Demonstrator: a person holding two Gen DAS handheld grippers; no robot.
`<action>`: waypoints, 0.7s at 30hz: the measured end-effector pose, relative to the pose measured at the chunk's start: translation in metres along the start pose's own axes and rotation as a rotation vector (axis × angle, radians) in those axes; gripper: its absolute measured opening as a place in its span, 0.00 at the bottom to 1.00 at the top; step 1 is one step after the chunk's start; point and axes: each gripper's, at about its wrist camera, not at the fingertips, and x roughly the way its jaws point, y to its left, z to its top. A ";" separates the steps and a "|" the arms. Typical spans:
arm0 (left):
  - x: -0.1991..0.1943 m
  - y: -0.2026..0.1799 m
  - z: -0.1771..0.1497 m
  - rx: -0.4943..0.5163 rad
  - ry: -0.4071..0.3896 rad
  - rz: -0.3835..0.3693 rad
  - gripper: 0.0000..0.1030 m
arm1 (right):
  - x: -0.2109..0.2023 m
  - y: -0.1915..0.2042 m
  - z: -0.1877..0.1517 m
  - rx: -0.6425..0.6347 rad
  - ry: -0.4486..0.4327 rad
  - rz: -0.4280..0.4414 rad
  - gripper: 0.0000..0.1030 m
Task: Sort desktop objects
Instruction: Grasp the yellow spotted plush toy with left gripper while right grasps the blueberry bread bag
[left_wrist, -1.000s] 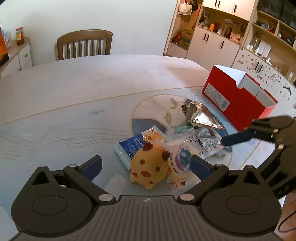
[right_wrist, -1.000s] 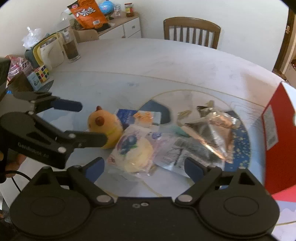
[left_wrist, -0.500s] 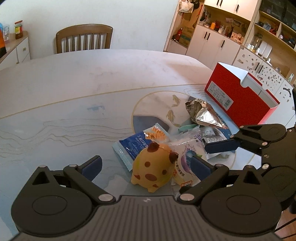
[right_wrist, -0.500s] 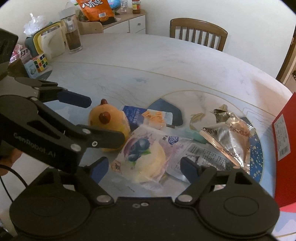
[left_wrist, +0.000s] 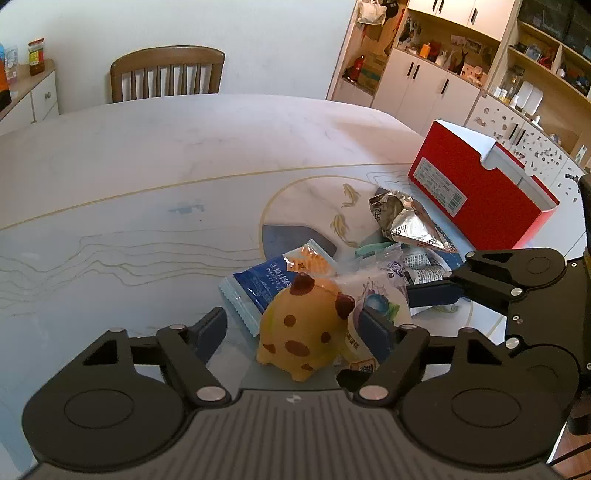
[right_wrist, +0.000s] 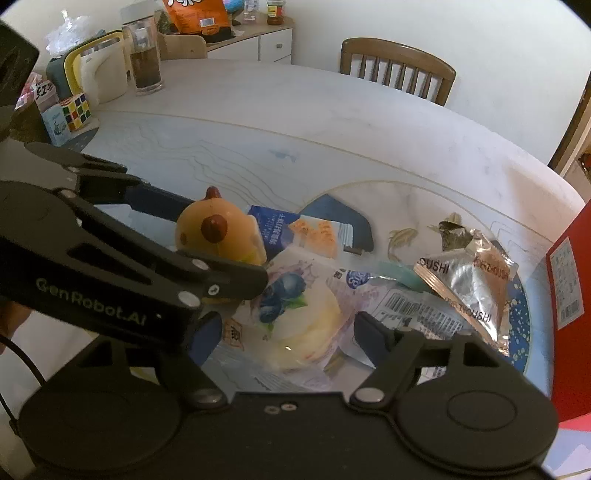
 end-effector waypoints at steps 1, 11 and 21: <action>0.000 0.000 0.000 0.001 0.000 -0.002 0.71 | 0.000 0.000 0.000 0.002 0.000 0.004 0.71; -0.002 -0.002 0.000 0.006 0.007 -0.026 0.48 | -0.004 -0.002 -0.001 0.012 -0.008 0.001 0.62; -0.006 -0.001 0.002 -0.009 0.014 -0.035 0.45 | -0.013 -0.009 -0.003 0.022 -0.016 -0.017 0.60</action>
